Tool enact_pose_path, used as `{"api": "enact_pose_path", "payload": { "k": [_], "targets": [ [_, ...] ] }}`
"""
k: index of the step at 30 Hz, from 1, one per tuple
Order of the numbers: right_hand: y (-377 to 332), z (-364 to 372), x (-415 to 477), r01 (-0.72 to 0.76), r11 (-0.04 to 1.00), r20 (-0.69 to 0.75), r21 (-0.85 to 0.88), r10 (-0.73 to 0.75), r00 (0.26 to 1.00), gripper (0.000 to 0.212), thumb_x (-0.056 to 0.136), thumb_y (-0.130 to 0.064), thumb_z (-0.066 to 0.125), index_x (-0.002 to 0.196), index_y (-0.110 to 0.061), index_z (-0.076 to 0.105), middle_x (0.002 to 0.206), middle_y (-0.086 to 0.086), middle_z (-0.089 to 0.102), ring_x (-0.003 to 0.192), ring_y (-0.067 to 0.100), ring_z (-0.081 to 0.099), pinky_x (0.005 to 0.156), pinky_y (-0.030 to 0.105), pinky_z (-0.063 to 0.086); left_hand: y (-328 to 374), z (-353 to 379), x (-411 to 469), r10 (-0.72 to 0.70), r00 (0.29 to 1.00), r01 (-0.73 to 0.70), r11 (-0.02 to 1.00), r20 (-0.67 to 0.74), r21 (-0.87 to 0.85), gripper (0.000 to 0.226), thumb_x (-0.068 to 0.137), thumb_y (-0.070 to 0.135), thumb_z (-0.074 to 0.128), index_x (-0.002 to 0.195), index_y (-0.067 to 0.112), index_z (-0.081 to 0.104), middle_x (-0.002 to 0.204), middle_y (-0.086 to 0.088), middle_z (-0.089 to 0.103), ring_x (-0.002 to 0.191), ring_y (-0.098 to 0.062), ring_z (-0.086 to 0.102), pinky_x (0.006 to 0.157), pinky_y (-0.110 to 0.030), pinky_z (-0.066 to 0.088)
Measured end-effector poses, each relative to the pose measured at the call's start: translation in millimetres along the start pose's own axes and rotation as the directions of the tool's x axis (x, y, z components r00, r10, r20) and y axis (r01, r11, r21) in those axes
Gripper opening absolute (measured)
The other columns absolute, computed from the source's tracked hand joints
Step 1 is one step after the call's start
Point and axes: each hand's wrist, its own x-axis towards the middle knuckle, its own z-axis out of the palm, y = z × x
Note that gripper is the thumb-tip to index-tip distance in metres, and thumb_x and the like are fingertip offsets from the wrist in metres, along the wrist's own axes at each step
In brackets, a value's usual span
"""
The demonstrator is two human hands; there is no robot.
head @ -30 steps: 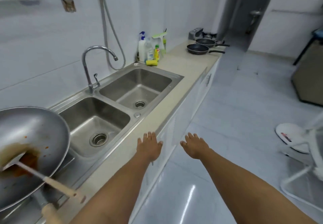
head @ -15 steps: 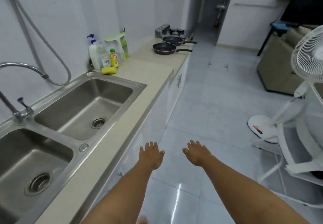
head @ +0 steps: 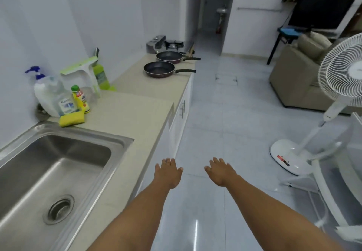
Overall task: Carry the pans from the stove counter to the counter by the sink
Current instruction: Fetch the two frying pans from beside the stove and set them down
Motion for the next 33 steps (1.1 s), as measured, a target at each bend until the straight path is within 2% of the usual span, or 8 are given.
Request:
{"api": "enact_pose_path", "payload": {
  "k": [11, 15, 23, 27, 30, 33],
  "targets": [
    [75, -84, 155, -0.137, 0.987, 0.030, 0.086, 0.135, 0.990, 0.061, 0.105, -0.041, 0.017, 0.156, -0.007, 0.017, 0.166, 0.009, 0.006, 0.152, 0.028, 0.005, 0.120, 0.047, 0.010, 65, -76, 192, 0.138, 0.989, -0.142, 0.987, 0.056, 0.076, 0.065, 0.106, 0.043, 0.014, 0.158, 0.005, 0.003, 0.166, -0.014, 0.002, 0.153, -0.028, 0.001, 0.123, -0.048, 0.004],
    [118, -125, 230, -0.155, 0.986, 0.041, 0.068, 0.153, 0.987, 0.062, 0.105, -0.042, 0.017, 0.156, -0.007, 0.016, 0.166, 0.008, 0.005, 0.152, 0.028, 0.005, 0.121, 0.047, 0.010, 96, -108, 279, 0.122, 0.989, -0.128, 0.990, 0.078, 0.064, 0.066, 0.106, 0.044, 0.014, 0.158, 0.004, 0.002, 0.166, -0.014, 0.000, 0.153, -0.029, 0.000, 0.123, -0.048, 0.003],
    [185, -241, 387, -0.130, 0.991, -0.004, 0.011, 0.130, 0.991, 0.061, 0.105, -0.041, 0.019, 0.155, -0.007, 0.021, 0.165, 0.008, 0.009, 0.151, 0.028, 0.008, 0.120, 0.048, 0.014, 157, -202, 441, 0.103, 0.994, -0.103, 0.995, -0.030, 0.014, 0.064, 0.106, 0.042, 0.015, 0.158, 0.005, 0.006, 0.166, -0.013, 0.004, 0.153, -0.028, 0.002, 0.122, -0.047, 0.005],
    [183, -270, 456, -0.071, 0.996, 0.054, 0.049, 0.068, 0.996, 0.061, 0.105, -0.041, 0.019, 0.155, -0.007, 0.021, 0.165, 0.008, 0.009, 0.151, 0.029, 0.009, 0.121, 0.048, 0.014, 154, -228, 500, 0.058, 0.997, -0.058, 0.998, -0.049, 0.012, 0.064, 0.106, 0.042, 0.017, 0.158, 0.005, 0.010, 0.166, -0.014, 0.008, 0.153, -0.029, 0.006, 0.122, -0.048, 0.009],
    [184, -294, 515, -0.027, 0.998, 0.053, 0.048, 0.025, 0.998, 0.061, 0.106, -0.041, 0.018, 0.156, -0.007, 0.019, 0.166, 0.008, 0.008, 0.151, 0.028, 0.008, 0.120, 0.047, 0.013, 144, -251, 552, -0.024, 0.998, 0.025, 0.999, -0.059, 0.024, 0.064, 0.107, 0.042, 0.016, 0.157, 0.004, 0.009, 0.166, -0.015, 0.008, 0.152, -0.029, 0.007, 0.122, -0.047, 0.012],
    [187, -322, 573, -0.002, 1.000, 0.054, 0.026, 0.001, 0.999, 0.060, 0.106, -0.040, 0.018, 0.156, -0.007, 0.018, 0.166, 0.008, 0.007, 0.151, 0.028, 0.007, 0.121, 0.046, 0.012, 137, -277, 607, -0.049, 0.995, 0.050, 0.999, -0.091, 0.010, 0.064, 0.106, 0.041, 0.018, 0.157, 0.004, 0.011, 0.165, -0.015, 0.011, 0.152, -0.029, 0.011, 0.121, -0.048, 0.015]
  ]
}}
